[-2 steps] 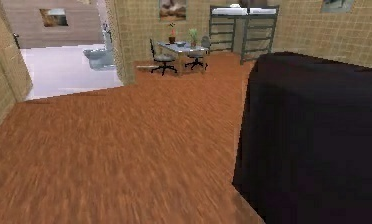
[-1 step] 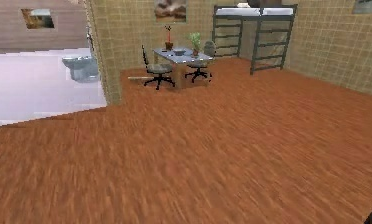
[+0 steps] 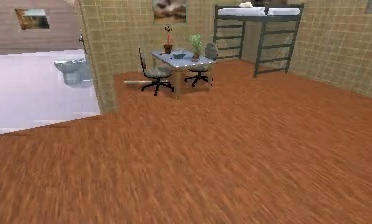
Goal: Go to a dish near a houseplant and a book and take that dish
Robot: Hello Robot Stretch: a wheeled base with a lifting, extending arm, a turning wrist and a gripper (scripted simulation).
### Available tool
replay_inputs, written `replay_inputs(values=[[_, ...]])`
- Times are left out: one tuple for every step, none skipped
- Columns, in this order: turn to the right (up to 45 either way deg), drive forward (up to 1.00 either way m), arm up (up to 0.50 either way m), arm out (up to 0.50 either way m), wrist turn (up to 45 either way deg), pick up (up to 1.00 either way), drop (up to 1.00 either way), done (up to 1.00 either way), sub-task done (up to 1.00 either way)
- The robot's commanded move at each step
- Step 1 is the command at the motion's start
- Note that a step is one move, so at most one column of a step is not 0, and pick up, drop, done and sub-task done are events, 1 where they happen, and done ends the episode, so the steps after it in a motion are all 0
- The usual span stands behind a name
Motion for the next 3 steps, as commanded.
replay_inputs(values=[[12.0,0.0,0.0,0.0,0.0,0.0,0.0,0.0,0.0],[0.0,1.0,0.0,0.0,0.0,0.0,0.0,0.0,0.0],[0.0,1.0,0.0,0.0,0.0,0.0,0.0,0.0,0.0]])
